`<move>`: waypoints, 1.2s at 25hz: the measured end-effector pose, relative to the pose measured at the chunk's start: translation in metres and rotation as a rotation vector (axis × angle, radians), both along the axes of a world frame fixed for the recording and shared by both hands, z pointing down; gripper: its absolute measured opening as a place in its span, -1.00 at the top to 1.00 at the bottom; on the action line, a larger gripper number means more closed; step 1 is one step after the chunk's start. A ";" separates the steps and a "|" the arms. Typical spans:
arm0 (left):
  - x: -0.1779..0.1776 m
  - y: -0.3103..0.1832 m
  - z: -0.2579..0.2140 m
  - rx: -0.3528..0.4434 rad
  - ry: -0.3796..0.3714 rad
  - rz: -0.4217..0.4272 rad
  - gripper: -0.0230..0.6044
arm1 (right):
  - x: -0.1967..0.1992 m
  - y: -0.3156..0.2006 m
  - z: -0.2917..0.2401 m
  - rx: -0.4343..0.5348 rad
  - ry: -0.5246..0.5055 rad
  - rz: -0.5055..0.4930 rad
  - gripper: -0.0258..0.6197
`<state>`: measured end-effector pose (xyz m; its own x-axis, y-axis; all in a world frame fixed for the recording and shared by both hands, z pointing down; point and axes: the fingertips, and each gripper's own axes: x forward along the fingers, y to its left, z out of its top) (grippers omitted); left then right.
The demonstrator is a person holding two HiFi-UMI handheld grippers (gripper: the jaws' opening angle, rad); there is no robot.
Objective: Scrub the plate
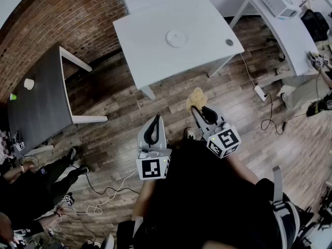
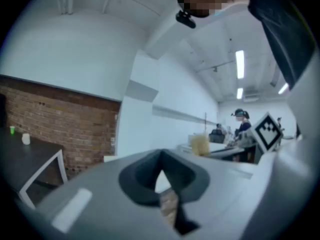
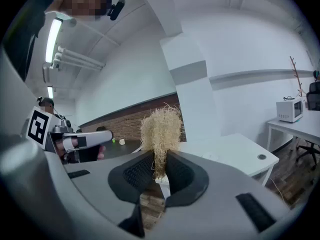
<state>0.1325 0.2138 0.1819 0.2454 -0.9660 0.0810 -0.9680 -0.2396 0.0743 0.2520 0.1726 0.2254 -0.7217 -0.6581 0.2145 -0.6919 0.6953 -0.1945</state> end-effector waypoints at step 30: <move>0.068 -0.012 0.008 -0.007 -0.046 0.016 0.92 | 0.067 -0.009 0.005 -0.016 -0.048 0.002 0.73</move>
